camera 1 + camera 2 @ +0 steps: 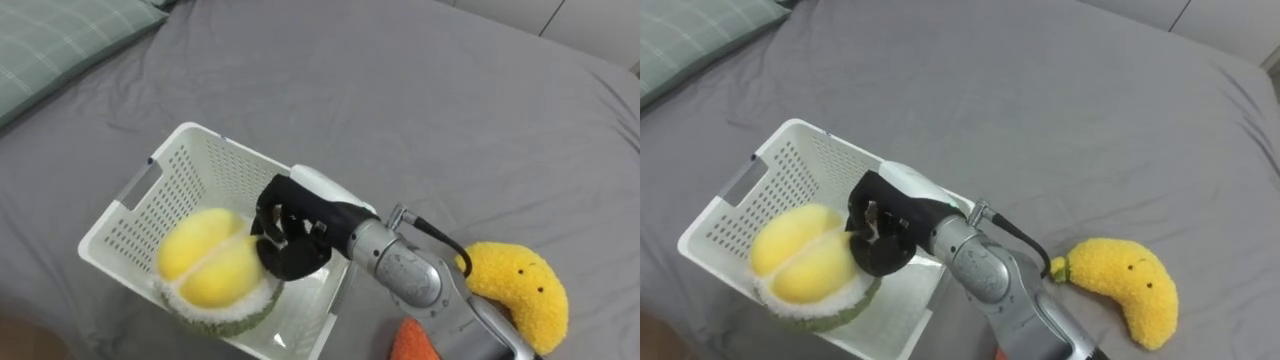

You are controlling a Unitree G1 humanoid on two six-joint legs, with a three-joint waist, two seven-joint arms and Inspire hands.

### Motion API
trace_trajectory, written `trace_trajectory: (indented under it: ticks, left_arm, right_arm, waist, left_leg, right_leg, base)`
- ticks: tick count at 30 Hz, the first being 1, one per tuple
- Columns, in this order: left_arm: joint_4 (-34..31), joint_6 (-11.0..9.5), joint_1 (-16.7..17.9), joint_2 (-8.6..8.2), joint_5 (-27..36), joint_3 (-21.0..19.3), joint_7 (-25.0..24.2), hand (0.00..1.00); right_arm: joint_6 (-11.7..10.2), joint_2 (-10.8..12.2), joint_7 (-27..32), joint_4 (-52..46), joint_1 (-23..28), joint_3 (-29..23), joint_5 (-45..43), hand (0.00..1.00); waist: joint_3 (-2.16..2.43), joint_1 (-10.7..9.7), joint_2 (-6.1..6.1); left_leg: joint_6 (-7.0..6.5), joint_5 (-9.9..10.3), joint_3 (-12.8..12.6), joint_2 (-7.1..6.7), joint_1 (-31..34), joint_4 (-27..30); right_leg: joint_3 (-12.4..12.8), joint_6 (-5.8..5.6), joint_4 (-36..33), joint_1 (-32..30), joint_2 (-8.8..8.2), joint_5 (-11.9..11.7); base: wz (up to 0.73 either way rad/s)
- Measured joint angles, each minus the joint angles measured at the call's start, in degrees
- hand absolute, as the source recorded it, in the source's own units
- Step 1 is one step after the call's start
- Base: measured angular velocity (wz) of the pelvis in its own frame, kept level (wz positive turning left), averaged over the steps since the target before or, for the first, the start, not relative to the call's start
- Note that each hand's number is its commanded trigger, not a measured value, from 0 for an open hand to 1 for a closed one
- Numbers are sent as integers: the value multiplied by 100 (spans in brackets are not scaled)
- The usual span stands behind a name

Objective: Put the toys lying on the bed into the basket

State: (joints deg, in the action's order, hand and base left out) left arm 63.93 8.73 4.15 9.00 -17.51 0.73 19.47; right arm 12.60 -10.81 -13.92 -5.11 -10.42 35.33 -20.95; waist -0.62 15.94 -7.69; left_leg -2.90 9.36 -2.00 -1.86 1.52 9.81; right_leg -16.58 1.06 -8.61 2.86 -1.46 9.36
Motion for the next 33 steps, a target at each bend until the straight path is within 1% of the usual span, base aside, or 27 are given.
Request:
trace_trajectory:
  ticks: [1,2,12,15,20,26,29,33]
  left_arm:
    - [0,0,-2,0,0,0,0,0]
    - [0,0,-6,0,1,0,0,0]
    - [19,14,-12,23,0,0,-26,0]
    - [18,35,-12,32,-2,-1,-26,0]
    - [18,44,-12,34,-9,0,-4,0]
    - [17,43,-10,33,-10,-6,12,0]
    - [17,39,-9,35,-11,-10,24,0]
    - [16,30,15,34,-11,-17,37,0]
  right_arm:
    - [0,0,0,0,39,-2,-25,11]
    - [0,-1,-11,0,70,2,-36,0]
    - [0,4,-12,0,98,-2,-56,0]
    - [0,-6,-12,0,99,-7,-48,0]
    - [-1,-10,-11,0,99,-8,-50,0]
    - [-5,-31,-4,0,99,-33,-53,0]
    - [-9,-40,17,-1,99,-65,-48,0]
    - [-23,-50,66,-19,99,-112,-49,0]
  waist:
    - [0,-4,0]
    - [0,-6,1]
    - [-5,-14,9]
    - [-13,-32,31]
    - [-7,-39,86]
    - [6,-42,212]
    - [8,-55,219]
    - [26,-169,191]
  left_leg:
    - [0,0,7,-1,4,6]
    - [0,0,18,-2,14,18]
    - [0,0,83,-8,83,105]
    - [0,0,83,-8,85,106]
    - [0,1,82,-8,85,103]
    - [-2,-5,78,-7,70,95]
    - [-1,-6,76,-7,56,91]
    - [-4,-7,71,-8,71,93]
  right_leg:
    - [-15,0,-1,0,-1,0]
    - [-33,0,-1,1,-3,0]
    - [-90,0,-8,3,-11,0]
    - [-89,-3,-8,3,-13,-3]
    - [-86,-4,-6,2,-11,-4]
    - [-78,-4,-5,4,-12,-4]
    - [-77,-4,-4,10,-12,-4]
    - [-81,-5,-4,5,-16,-4]
  base:
    - [4]
    - [5]
    - [5]
    - [0]
    - [0]
    - [0]
    - [0]
    - [0]
